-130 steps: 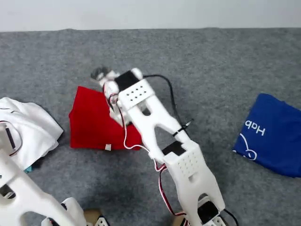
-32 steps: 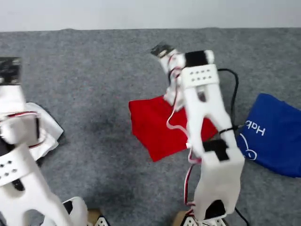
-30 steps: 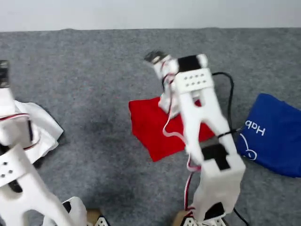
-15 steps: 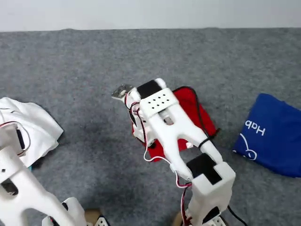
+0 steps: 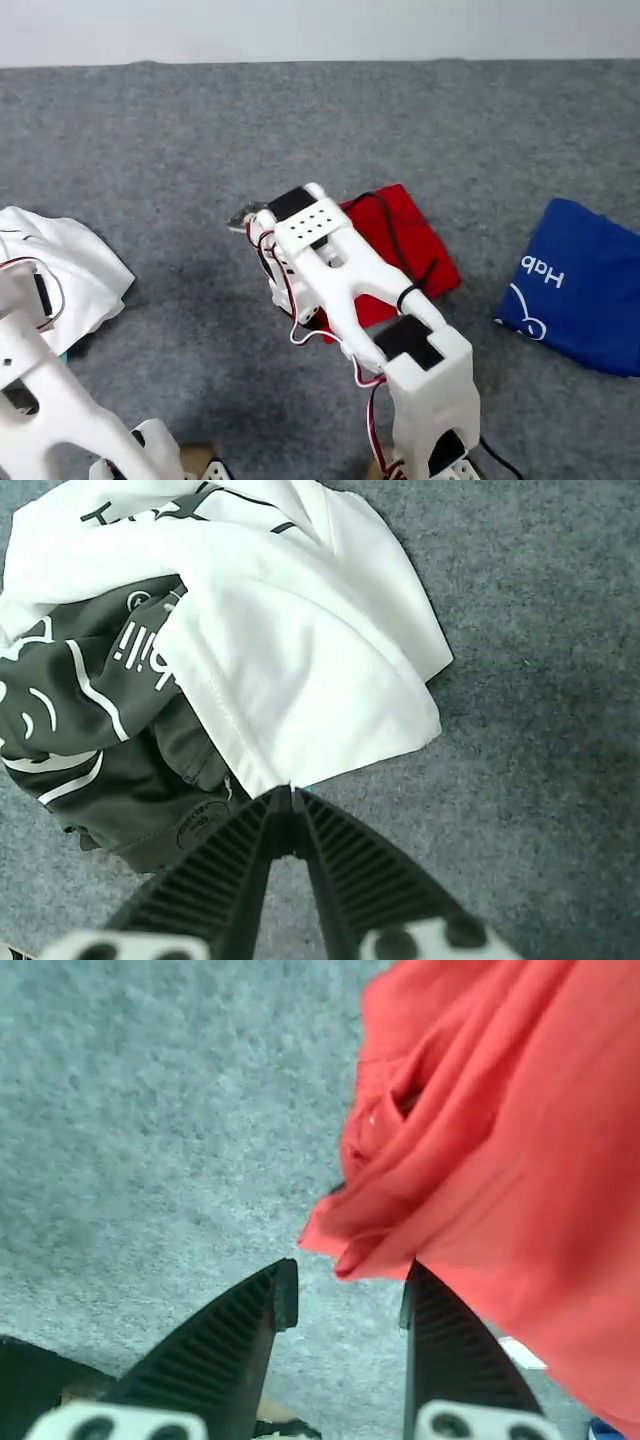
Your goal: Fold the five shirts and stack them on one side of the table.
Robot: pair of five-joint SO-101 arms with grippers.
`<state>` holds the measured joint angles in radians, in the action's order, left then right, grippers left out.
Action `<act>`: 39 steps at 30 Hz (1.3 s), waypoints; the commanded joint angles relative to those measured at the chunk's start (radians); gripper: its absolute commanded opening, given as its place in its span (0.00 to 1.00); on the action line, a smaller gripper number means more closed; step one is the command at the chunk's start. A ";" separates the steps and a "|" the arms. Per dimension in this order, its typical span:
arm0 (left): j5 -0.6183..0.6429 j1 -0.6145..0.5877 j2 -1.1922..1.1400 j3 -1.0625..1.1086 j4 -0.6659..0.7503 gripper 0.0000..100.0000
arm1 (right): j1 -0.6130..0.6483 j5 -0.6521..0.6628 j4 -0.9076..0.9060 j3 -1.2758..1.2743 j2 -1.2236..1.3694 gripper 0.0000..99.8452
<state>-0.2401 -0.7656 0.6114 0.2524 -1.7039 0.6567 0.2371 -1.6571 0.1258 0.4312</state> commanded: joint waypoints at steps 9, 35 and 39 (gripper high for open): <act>-0.011 -0.003 0.020 -0.004 0.023 0.01 | -0.058 -0.002 0.027 0.009 0.027 0.08; -0.011 -0.002 0.020 -0.004 0.023 0.01 | -0.131 0.083 0.022 0.144 -0.125 0.01; -0.011 -0.002 0.020 -0.004 0.023 0.01 | -0.151 0.083 0.059 0.147 -0.048 0.01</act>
<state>-0.2401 -0.7656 0.6114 0.2524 -1.7039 0.5232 0.3076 -1.6203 0.2225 0.3667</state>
